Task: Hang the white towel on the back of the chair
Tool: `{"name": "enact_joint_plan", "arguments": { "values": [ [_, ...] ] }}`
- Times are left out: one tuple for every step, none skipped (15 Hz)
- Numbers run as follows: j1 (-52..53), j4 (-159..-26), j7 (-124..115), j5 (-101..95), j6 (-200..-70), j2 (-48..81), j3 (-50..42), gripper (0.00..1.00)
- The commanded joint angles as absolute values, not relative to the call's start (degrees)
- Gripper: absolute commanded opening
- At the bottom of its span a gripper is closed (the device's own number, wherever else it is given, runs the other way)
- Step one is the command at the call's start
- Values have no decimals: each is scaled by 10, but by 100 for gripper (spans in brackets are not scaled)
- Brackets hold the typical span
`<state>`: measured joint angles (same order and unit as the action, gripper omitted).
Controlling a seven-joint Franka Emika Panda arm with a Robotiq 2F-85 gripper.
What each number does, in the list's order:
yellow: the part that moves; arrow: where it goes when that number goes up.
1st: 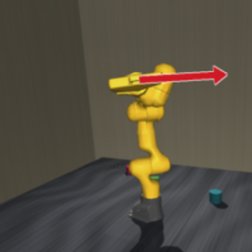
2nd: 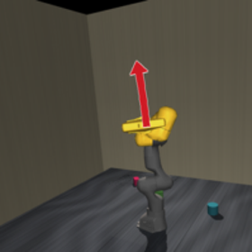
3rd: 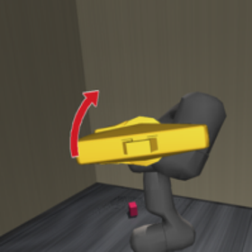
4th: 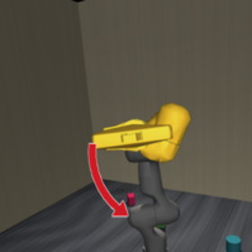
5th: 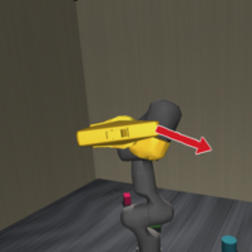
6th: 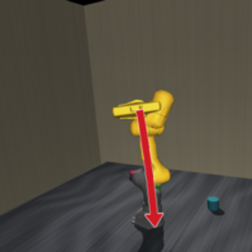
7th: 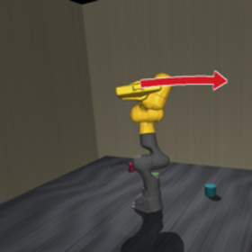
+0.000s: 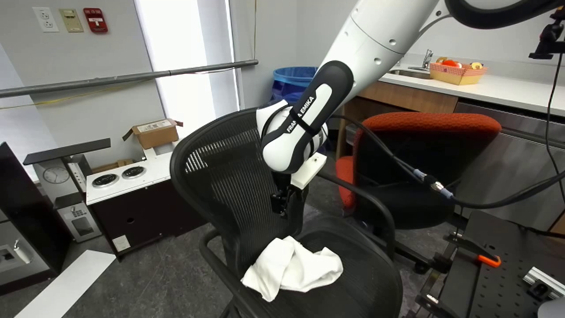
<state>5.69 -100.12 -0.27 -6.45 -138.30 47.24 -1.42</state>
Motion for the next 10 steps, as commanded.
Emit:
{"name": "enact_joint_plan", "arguments": {
  "values": [
    [48, -942, -2, -62, -1375, 541, -11, 100],
    [49, -925, -4, -64, -1373, 565, -14, 100],
    [54, -894, -11, -65, -1363, 600, -16, 100],
    [55, -869, -11, -65, -1357, 629, -17, 100],
    [59, -839, -14, -65, -1345, 661, -19, 100],
    [62, -818, -17, -64, -1334, 685, -20, 100],
    [65, -794, -20, -65, -1325, 710, -21, 100],
    [68, -769, -20, -65, -1310, 733, -20, 100],
    [74, -744, -24, -68, -1301, 756, -22, 100],
    [78, -718, -24, -68, -1286, 776, -22, 100]
  ]
}}
